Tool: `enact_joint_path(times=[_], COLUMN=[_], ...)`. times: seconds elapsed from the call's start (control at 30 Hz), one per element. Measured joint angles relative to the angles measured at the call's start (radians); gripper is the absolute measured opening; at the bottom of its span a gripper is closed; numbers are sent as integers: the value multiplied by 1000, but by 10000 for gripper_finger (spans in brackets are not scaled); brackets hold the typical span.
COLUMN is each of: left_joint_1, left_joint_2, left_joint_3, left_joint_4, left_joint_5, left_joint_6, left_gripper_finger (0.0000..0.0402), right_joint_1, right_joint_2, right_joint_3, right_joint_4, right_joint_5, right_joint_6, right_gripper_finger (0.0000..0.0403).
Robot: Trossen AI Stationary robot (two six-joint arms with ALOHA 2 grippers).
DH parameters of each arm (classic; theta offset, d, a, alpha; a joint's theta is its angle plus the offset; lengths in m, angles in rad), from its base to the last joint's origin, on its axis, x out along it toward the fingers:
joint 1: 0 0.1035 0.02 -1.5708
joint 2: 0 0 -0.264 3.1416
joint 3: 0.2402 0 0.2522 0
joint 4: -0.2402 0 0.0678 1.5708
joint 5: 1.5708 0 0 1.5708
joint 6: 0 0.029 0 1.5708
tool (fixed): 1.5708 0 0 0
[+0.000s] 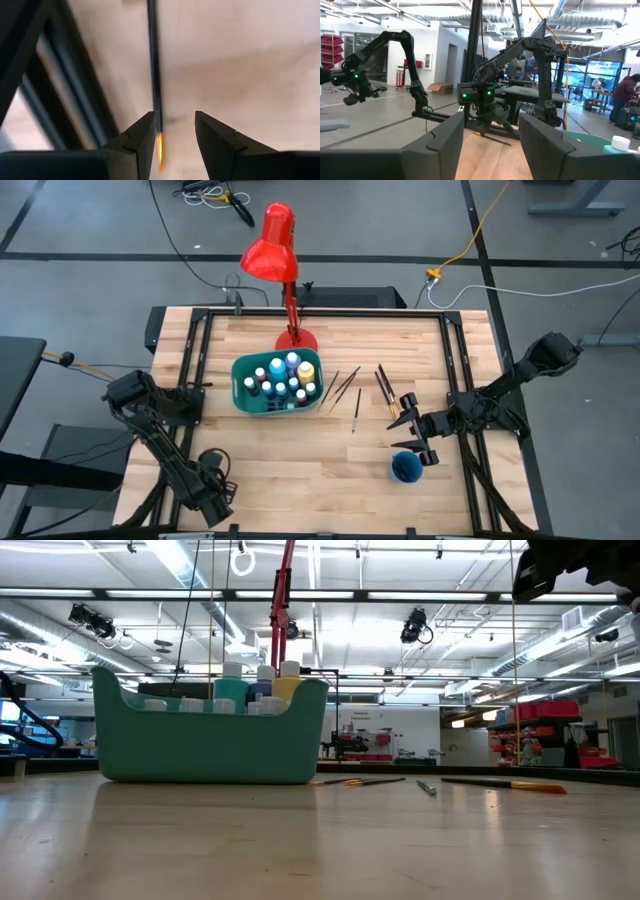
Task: Pick & Place Paint Supplies
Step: Put the gold paint brush into the blue cup
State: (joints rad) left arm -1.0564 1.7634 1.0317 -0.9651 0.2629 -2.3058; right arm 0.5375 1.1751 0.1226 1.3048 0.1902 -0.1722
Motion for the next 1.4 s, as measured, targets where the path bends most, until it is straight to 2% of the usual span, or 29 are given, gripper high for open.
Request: enact_joint_path(times=[0.1,0.23,0.33,0.5,0.73,0.9,1.23,1.4], left_joint_1=[12,36,51,83,100,101,92,105], left_joint_2=[3,6,6,6,0,-13,-81,-81], left_joint_3=[-7,-6,-13,-11,-75,-129,-140,-140], left_joint_4=[-9,-45,-148,-187,-4,52,184,232], left_joint_5=[-73,-107,-117,-153,-146,-136,-403,-480], left_joint_6=[21,72,116,145,158,78,78,144], left_gripper_finger=[145,145,146,146,145,145,95,82], right_joint_1=[0,0,0,0,-3,-6,-19,-19], right_joint_2=[0,0,0,0,0,0,0,0], right_joint_3=[0,0,0,0,0,0,0,0], right_joint_4=[0,0,0,1,2,2,0,-7], right_joint_5=[0,0,0,0,-8,-34,-51,-51], right_joint_6=[-5,-22,-27,-47,-54,-54,-50,-48], right_gripper_finger=[196,196,196,196,196,196,196,196])
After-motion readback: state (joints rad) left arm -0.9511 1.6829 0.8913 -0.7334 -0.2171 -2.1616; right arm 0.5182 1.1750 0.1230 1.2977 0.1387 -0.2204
